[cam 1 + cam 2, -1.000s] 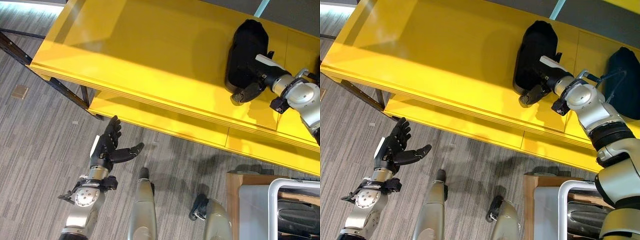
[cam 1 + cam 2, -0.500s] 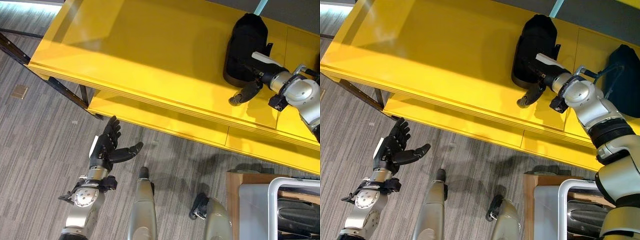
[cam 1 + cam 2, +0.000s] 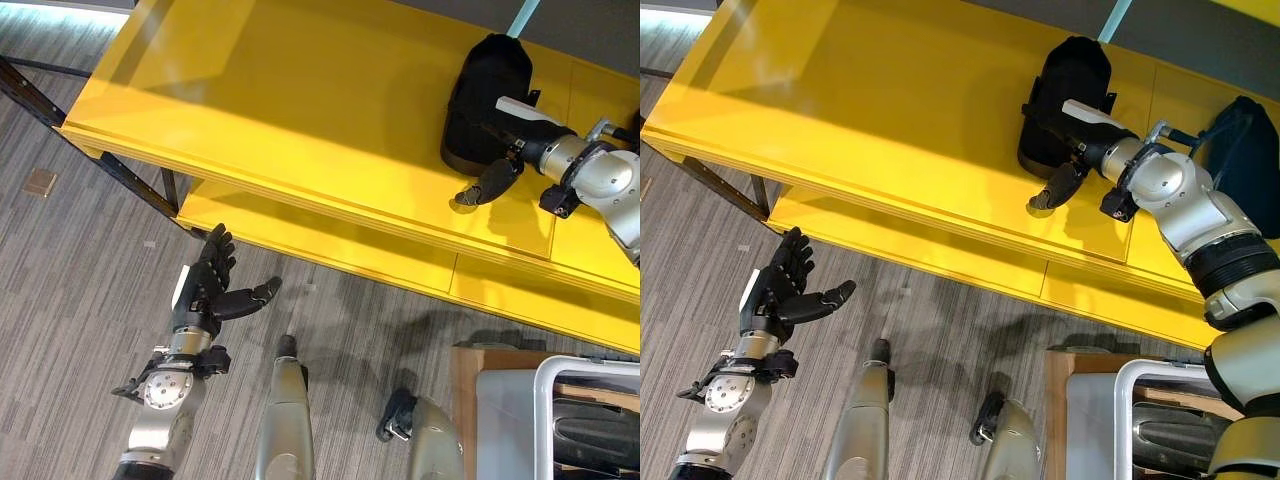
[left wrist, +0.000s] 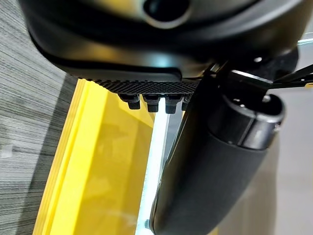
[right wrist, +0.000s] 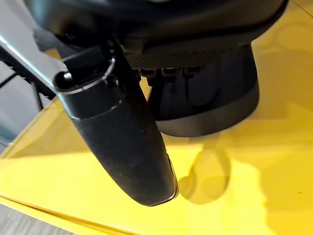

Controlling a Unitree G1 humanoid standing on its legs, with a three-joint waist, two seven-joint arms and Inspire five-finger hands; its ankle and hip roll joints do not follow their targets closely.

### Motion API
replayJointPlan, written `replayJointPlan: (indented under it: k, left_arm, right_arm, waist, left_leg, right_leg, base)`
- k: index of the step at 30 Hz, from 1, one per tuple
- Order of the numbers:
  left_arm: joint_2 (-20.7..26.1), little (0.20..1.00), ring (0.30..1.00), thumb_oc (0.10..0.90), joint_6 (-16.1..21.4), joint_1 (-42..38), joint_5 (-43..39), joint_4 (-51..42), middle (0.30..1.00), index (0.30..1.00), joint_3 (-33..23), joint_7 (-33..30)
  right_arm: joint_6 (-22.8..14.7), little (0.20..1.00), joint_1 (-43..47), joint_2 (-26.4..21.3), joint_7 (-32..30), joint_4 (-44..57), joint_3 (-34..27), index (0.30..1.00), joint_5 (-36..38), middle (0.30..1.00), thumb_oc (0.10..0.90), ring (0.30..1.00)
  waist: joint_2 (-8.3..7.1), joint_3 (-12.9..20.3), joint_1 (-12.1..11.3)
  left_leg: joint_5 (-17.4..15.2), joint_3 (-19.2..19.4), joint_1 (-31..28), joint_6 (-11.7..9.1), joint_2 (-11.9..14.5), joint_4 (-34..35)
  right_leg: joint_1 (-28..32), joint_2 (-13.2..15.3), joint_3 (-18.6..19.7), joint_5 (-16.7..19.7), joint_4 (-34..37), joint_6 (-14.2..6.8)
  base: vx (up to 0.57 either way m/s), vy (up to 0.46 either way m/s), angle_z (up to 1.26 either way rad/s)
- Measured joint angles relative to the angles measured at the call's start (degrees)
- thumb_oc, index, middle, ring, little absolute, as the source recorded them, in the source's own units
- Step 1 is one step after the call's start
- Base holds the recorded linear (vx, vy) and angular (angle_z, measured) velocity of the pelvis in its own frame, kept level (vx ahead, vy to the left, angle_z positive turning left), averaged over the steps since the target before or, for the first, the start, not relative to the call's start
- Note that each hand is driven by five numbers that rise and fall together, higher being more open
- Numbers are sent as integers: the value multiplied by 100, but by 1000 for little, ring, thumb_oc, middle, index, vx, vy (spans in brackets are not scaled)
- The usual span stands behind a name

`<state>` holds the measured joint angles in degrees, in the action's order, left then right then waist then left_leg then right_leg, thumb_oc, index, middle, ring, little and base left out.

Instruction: Move parts from the plastic box to the shelf.

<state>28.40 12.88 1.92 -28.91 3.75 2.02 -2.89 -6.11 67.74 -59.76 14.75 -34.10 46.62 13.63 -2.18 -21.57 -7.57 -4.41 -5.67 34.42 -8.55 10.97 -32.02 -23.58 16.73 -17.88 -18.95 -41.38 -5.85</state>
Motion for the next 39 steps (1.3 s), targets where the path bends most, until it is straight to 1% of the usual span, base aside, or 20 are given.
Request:
replayJointPlan:
  k: [3, 9, 12, 18, 22, 23, 24, 26, 27, 28, 29, 30, 31, 32, 33, 34, 35, 36, 37, 39]
  left_arm:
    - [2, 1000, 1000, 900, 0, -15, 0, 0, 1000, 1000, -5, 44]
    - [26, 1000, 1000, 900, -4, -11, 1, 2, 1000, 1000, -27, 113]
    - [28, 1000, 1000, 900, -12, -5, 1, 2, 1000, 1000, -52, 116]
    - [49, 1000, 1000, 900, -38, -5, 3, 9, 1000, 1000, -196, 124]
    - [234, 1000, 1000, 900, -38, -8, 5, 5, 1000, 1000, -227, 184]
    - [235, 1000, 1000, 900, -38, -24, 6, 5, 1000, 1000, -239, 202]
    - [226, 1000, 1000, 900, -38, -37, 9, 5, 1000, 1000, -237, 220]
    - [231, 1000, 1000, 900, -49, -20, 33, 5, 1000, 1000, -242, 225]
    - [223, 1000, 1000, 900, -52, -23, 59, 4, 1000, 1000, -242, 225]
    - [223, 1000, 1000, 900, -51, -9, 97, 5, 1000, 1000, -253, 221]
    - [227, 1000, 1000, 900, -52, -10, 116, 6, 1000, 1000, -287, 216]
    - [220, 1000, 1000, 900, -50, -43, 120, 0, 1000, 1000, -281, 214]
    - [217, 1000, 1000, 900, -39, -70, 136, -5, 1000, 1000, -265, 217]
    - [216, 1000, 1000, 900, -35, -86, 231, 5, 1000, 1000, -265, 195]
    - [207, 1000, 1000, 900, -35, -100, 240, 1, 1000, 1000, -261, 192]
    - [193, 1000, 1000, 900, -38, -107, 256, 7, 1000, 1000, -238, 182]
    - [180, 1000, 1000, 900, -37, -91, 265, 9, 1000, 1000, -225, 174]
    - [134, 1000, 1000, 900, -38, -85, 282, 12, 1000, 1000, -199, 141]
    - [50, 1000, 1000, 900, -37, -101, 289, 11, 1000, 1000, -157, 99]
    - [-149, 1000, 1000, 900, -33, -93, 318, 10, 1000, 1000, -142, 79]
  right_arm:
    - [-21, 1000, 73, -238, 42, 276, 160, 1000, 6, 1000, 900, 1000]
    - [-56, 1000, 272, -505, 176, 402, 225, 1000, 8, 1000, 900, 1000]
    - [-82, 1000, 378, -656, 201, 610, 227, 1000, 9, 1000, 900, 1000]
    - [-121, 1000, 427, -820, 241, 1061, 252, 1000, 51, 1000, 900, 1000]
    - [-162, 1000, 362, -849, 228, 1421, 192, 1000, 266, 1000, 900, 1000]
    - [-223, 1000, 345, -849, 231, 1466, 175, 1000, 334, 1000, 900, 1000]
    - [-206, 1000, 152, -851, 222, 1630, -54, 1000, 339, 1000, 900, 1000]
    - [-253, 1000, -535, -859, 193, 2218, -748, 1000, 459, 1000, 900, 1000]
    - [-252, 1000, -1056, -802, 181, 2522, -1300, 1000, 461, 1000, 900, 1000]
    - [-398, 1000, -1709, -691, 123, 2923, -1932, 1000, 518, 1000, 900, 1000]
    - [-484, 1000, -2016, -657, 117, 3223, -2128, 1000, 610, 1000, 900, 1000]
    - [-517, 1000, -2392, -488, 116, 3385, -2449, 1000, 688, 1000, 900, 1000]
    - [-594, 1000, -3076, -18, 88, 3580, -3161, 1000, 787, 1000, 900, 1000]
    - [-612, 1000, -3388, 312, 15, 3708, -3449, 1000, 986, 1000, 900, 1000]
    - [-610, 1000, -3565, 481, -31, 3844, -3589, 1000, 1063, 1000, 900, 1000]
    - [-626, 1000, -3932, 918, -20, 4065, -3856, 1000, 1223, 1000, 900, 1000]
    - [-650, 1000, -4116, 1220, -25, 4127, -4008, 1000, 1290, 1000, 900, 1000]
    - [-669, 1000, -4327, 1609, -50, 4208, -4033, 1000, 1518, 1000, 900, 1000]
    - [-682, 1000, -4515, 1800, -37, 4310, -4048, 1000, 1595, 1000, 900, 1000]
    - [-690, 1000, -4912, 2368, -21, 4380, -4164, 1000, 1698, 1000, 900, 1000]
  waist:
    - [-32, 3, 2]
    - [-291, 17, 90]
    - [-373, 23, 134]
    - [-414, 21, 131]
    - [-475, 59, 165]
    - [-480, 63, 178]
    - [-487, 66, 176]
    - [-498, 73, 221]
    - [-500, 74, 235]
    - [-506, 75, 268]
    - [-503, 77, 301]
    - [-496, 84, 389]
    - [-549, 134, 402]
    - [-560, 170, 462]
    - [-556, 191, 546]
    - [-547, 268, 610]
    - [-552, 323, 589]
    - [-519, 412, 673]
    - [-451, 486, 741]
    - [-390, 586, 750]
  left_leg:
    - [2, -1, -43, -3, 15, 18]
    - [4, -3, -67, -6, 88, 31]
    - [3, 3, -105, -6, 93, 36]
    - [30, 21, -396, -45, 150, 209]
    - [94, 58, -490, -43, 192, 386]
    - [123, 74, -516, -57, 198, 425]
    - [151, 89, -542, -54, 200, 487]
    - [214, 153, -700, -42, 204, 693]
    - [254, 182, -793, -37, 201, 818]
    - [317, 234, -943, -19, 191, 1000]
    - [344, 317, -1100, 6, 194, 1132]
    - [358, 348, -1205, 21, 194, 1221]
    - [394, 384, -1361, 17, 189, 1373]
    - [402, 441, -1464, 11, 185, 1461]
    - [407, 491, -1540, 13, 188, 1527]
    - [459, 589, -1677, 43, 182, 1704]
    - [485, 637, -1761, 36, 184, 1807]
    - [496, 727, -1903, 37, 188, 1926]
    - [512, 782, -2013, 45, 176, 2023]
    - [539, 908, -2301, 45, 178, 2219]
  right_leg:
    - [48, -24, 4, 16, 31, 0]
    - [93, -109, 0, 49, 109, 12]
    - [127, -115, 2, 52, 129, 9]
    - [412, -200, -16, 121, 337, 17]
    - [469, -266, -12, 202, 510, 20]
    - [476, -274, -4, 229, 551, 26]
    - [506, -285, -8, 253, 612, 22]
    - [647, -318, -8, 372, 875, -4]
    - [729, -333, -10, 424, 1013, -19]
    - [879, -365, 0, 528, 1206, -44]
    - [1025, -386, 36, 642, 1428, -74]
    - [1141, -399, 27, 701, 1593, -88]
    - [1310, -425, 10, 787, 1801, -112]
    - [1421, -445, 38, 860, 1977, -128]
    - [1488, -452, 54, 923, 2116, -146]
    - [1599, -471, 98, 1043, 2364, -164]
    - [1665, -496, 131, 1101, 2484, -172]
    - [1777, -516, 193, 1216, 2713, -192]
    - [1917, -526, 202, 1304, 2925, -208]
    - [2152, -545, 265, 1408, 3200, -211]
  base:
    - [0, 0, 0]
    - [-4, 0, -2]
    - [0, 0, 0]
    - [2, -2, -3]
    - [5, 1, -3]
    - [0, 0, 0]
    - [0, 0, 0]
    - [24, 25, -4]
    - [16, 24, -6]
    - [41, 12, -14]
    - [42, 13, -15]
    - [53, 17, -12]
    - [40, 10, -7]
    - [81, 20, -12]
    - [79, 22, -22]
    - [80, 10, -22]
    - [78, -9, -32]
    - [92, -20, -26]
    - [116, -31, -28]
    - [82, -42, -22]
